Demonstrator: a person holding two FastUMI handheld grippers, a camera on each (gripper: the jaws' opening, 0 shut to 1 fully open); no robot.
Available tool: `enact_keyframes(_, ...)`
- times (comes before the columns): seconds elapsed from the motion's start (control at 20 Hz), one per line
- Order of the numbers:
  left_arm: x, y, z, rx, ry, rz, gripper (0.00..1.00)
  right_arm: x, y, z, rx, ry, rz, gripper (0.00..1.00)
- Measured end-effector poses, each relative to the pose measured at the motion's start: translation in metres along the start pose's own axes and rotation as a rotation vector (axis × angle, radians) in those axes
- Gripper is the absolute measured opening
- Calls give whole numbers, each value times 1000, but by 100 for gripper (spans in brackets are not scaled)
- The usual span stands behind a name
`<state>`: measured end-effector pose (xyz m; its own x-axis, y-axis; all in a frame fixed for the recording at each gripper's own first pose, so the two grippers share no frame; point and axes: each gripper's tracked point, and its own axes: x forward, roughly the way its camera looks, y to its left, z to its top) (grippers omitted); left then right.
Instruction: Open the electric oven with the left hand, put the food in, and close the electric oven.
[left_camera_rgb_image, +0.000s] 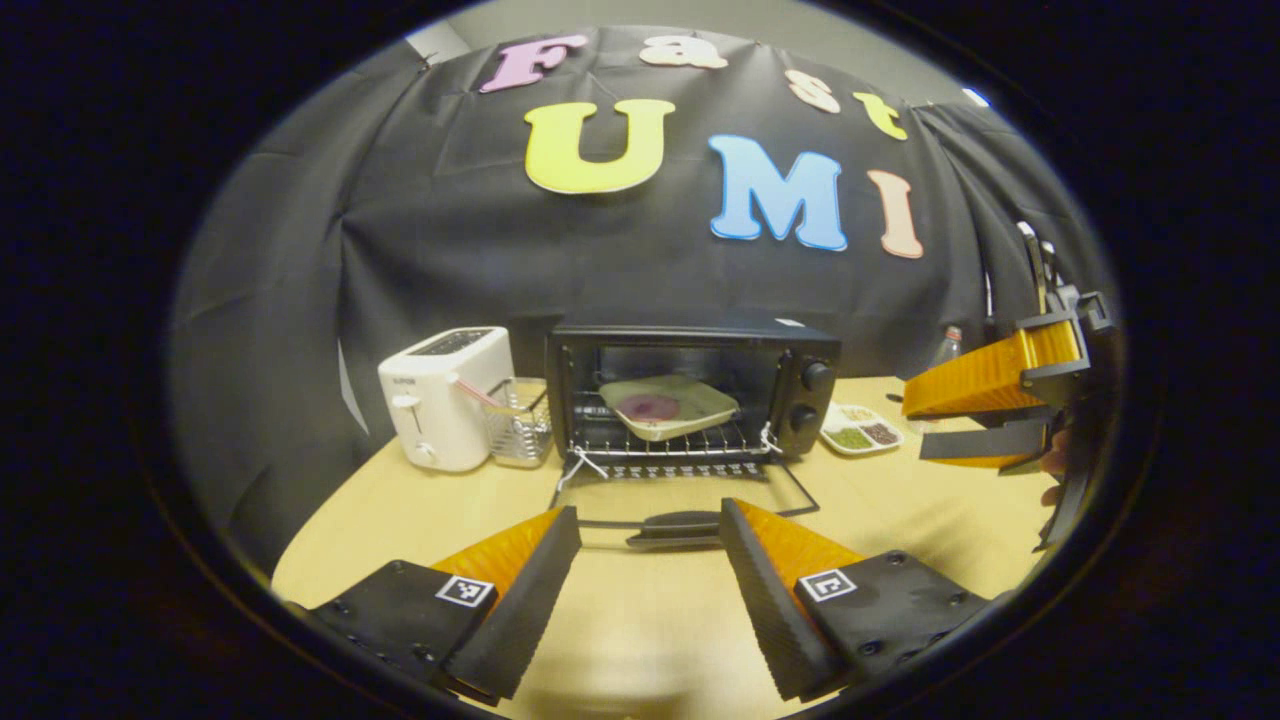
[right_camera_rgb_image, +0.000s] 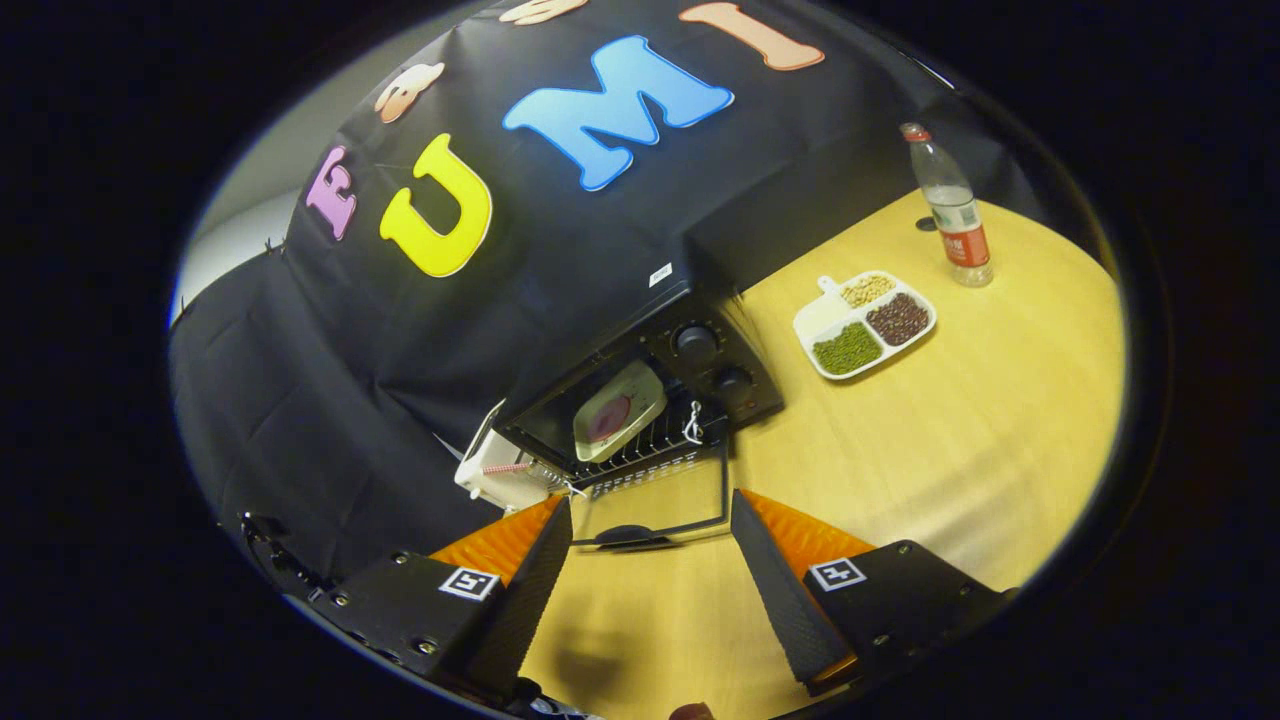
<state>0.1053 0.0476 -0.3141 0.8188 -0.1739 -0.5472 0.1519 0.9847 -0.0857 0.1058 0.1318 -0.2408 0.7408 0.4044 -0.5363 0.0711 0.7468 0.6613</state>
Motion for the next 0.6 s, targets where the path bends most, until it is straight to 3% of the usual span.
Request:
enact_keyframes(0.25,13,-21,-29,10,73,-43,99,-32,-24,-3,-134,-24,-65,97)
enact_keyframes(0.45,32,-28,-54,7,134,-55,92,-60,-42,-7,-282,-55,-143,97)
enact_keyframes(0.5,37,-29,-59,5,150,-58,99,-66,-47,-6,-324,-66,-167,97)
enact_keyframes(0.6,47,-31,-68,10,176,-56,99,-77,-55,-5,-397,-91,-213,97)
